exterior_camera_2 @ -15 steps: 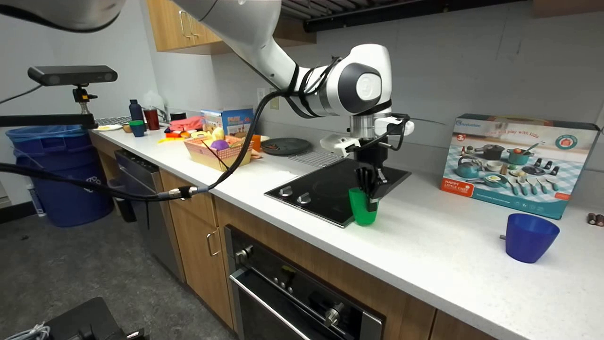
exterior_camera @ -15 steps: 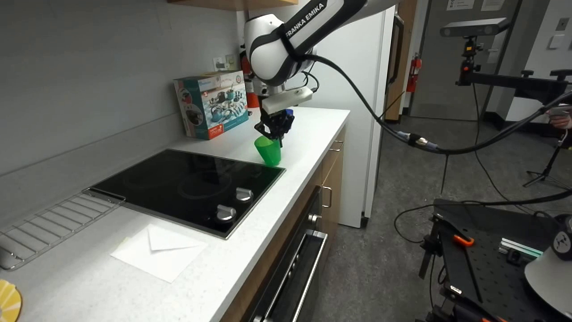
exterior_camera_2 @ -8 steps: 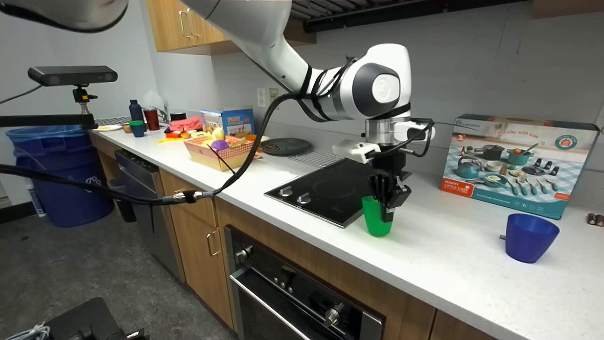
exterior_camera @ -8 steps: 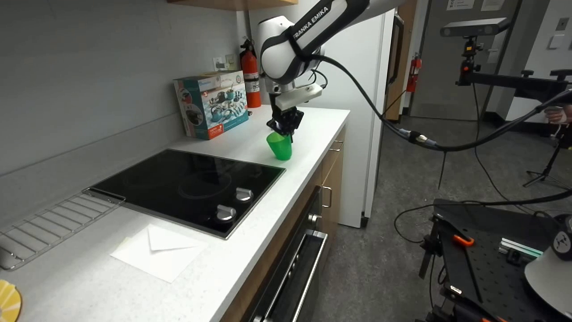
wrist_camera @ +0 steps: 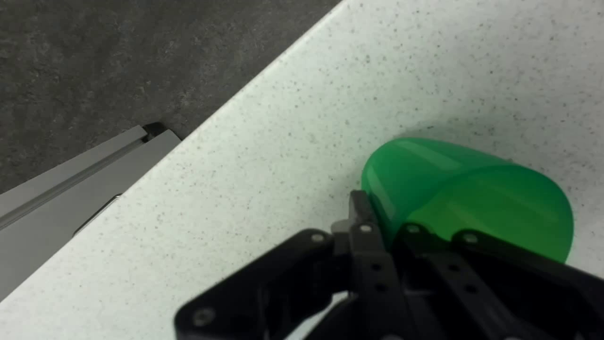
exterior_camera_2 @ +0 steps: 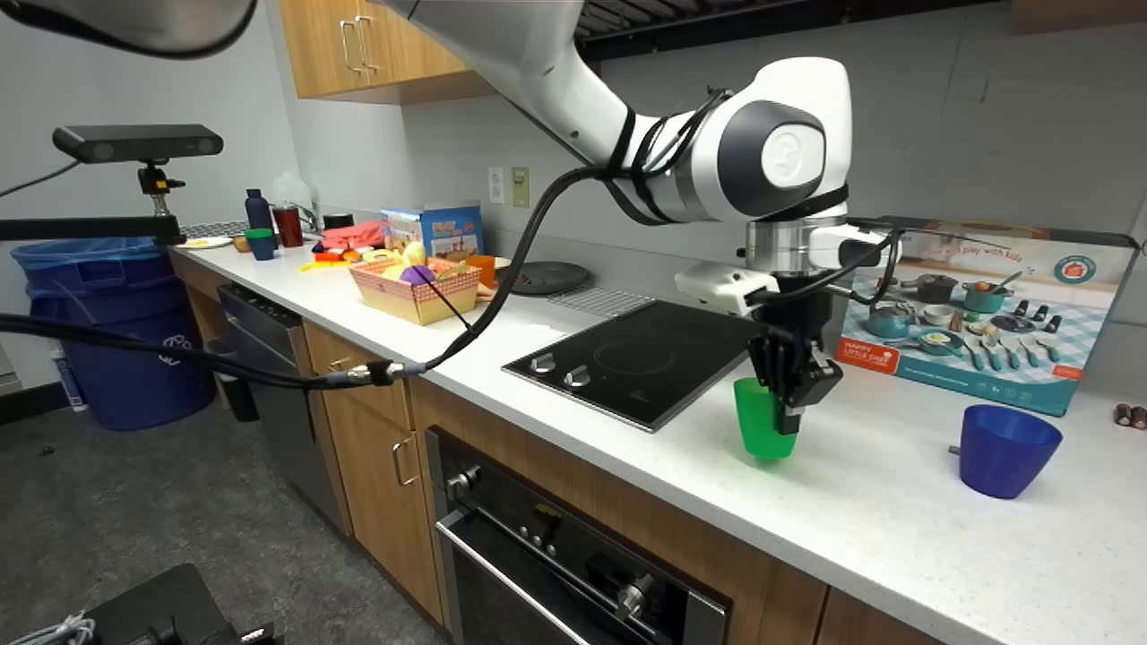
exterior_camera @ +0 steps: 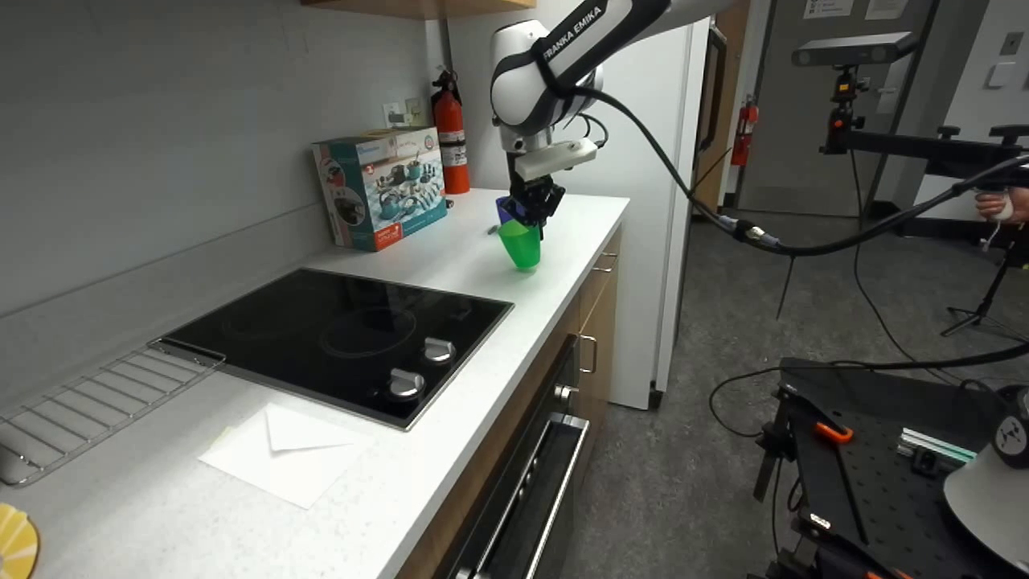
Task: Move the green cup to the right
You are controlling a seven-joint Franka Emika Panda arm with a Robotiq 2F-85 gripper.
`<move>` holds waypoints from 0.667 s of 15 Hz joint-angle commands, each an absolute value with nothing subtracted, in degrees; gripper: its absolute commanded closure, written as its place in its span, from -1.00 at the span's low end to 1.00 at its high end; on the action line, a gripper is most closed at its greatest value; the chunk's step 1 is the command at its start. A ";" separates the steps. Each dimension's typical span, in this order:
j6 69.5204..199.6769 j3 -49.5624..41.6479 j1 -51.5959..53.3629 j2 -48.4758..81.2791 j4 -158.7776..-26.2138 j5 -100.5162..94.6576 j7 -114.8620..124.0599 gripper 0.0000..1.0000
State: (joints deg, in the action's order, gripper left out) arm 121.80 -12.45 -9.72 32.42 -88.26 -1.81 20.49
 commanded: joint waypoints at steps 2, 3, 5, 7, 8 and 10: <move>121.90 -12.18 -10.58 32.30 -86.49 3.10 23.40 0.98; 122.08 -12.45 -10.26 32.33 -86.39 3.97 26.03 0.98; 123.17 -12.95 -9.33 32.39 -86.52 3.47 29.60 0.98; 124.54 -13.52 -8.17 32.59 -86.74 2.19 33.06 0.98; 124.68 -13.43 -7.89 32.73 -86.78 2.29 34.15 0.98; 124.53 -13.00 -7.54 32.92 -86.97 2.48 35.44 0.98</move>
State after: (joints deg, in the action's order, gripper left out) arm 123.91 -12.45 -8.89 32.49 -87.15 2.30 32.69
